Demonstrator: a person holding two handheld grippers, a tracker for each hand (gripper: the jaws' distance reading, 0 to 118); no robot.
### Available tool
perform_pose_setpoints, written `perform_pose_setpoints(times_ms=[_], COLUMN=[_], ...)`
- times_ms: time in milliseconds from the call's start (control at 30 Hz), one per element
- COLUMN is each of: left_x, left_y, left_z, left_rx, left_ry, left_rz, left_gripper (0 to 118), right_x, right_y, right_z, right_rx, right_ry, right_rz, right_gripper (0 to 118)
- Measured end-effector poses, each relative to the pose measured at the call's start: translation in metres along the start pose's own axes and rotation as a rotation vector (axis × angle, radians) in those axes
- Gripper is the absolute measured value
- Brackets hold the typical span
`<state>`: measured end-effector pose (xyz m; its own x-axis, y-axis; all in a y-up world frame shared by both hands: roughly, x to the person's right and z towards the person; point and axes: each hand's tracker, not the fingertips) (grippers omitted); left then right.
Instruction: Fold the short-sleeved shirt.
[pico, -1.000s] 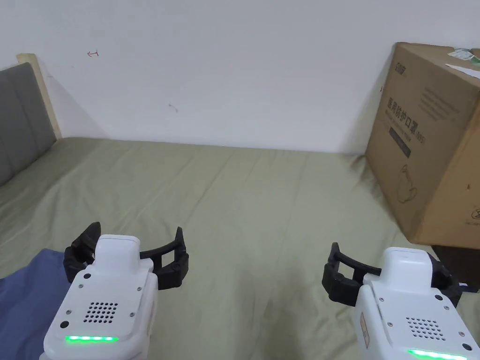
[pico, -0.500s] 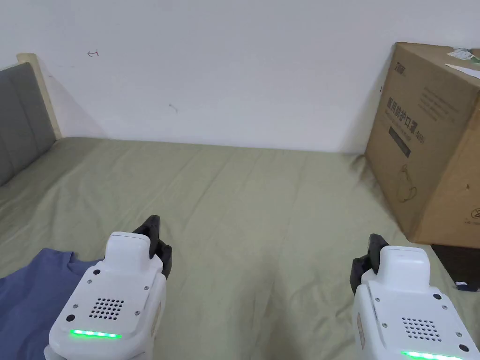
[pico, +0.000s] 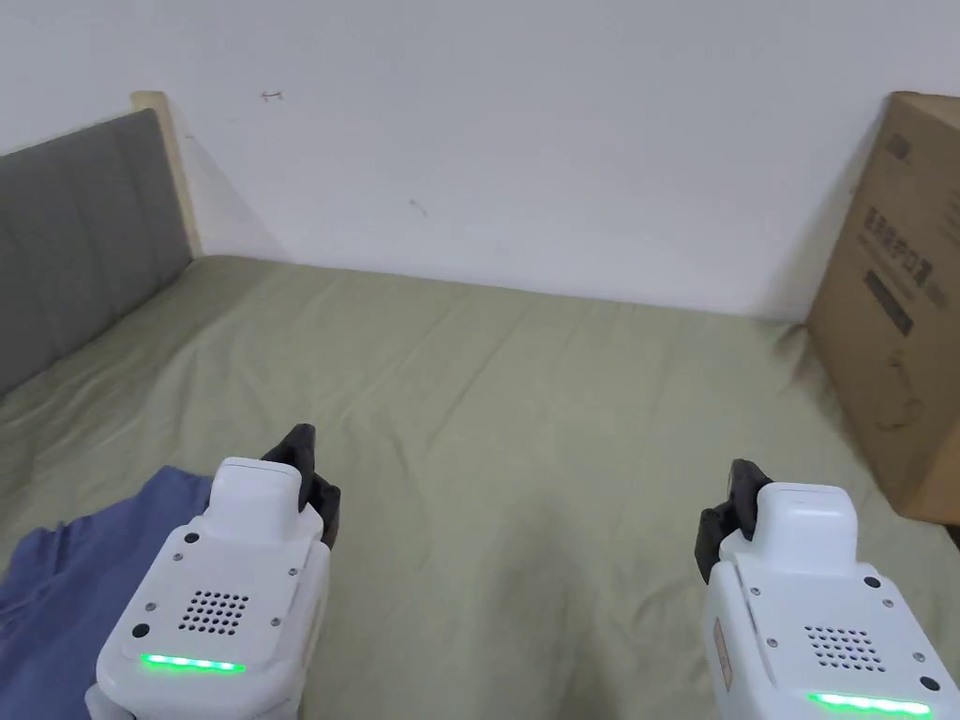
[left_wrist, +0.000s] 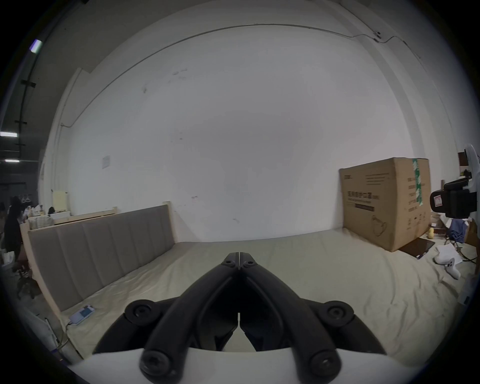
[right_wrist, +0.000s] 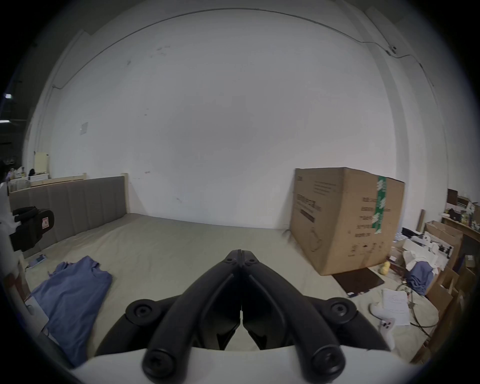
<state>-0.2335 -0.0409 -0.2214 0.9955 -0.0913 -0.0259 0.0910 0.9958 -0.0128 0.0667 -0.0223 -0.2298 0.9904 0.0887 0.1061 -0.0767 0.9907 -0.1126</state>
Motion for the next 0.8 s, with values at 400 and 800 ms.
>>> perform_pose_setpoints(times_ms=[400,800], left_x=[-0.136,-0.193], left_y=[-0.016,-0.032], left_z=[0.063,0.112], left_rx=[-0.062,-0.148], left_ry=[0.339,0.462], left_rz=[-0.065,0.002], left_gripper=[0,0], right_x=[-0.138,-0.193], right_y=[0.016,0.011], right_z=[-0.008,0.002], right_rx=[0.036,0.007], right_ry=[0.369,0.529], right_rz=[-0.036,-0.035], right_gripper=[0,0])
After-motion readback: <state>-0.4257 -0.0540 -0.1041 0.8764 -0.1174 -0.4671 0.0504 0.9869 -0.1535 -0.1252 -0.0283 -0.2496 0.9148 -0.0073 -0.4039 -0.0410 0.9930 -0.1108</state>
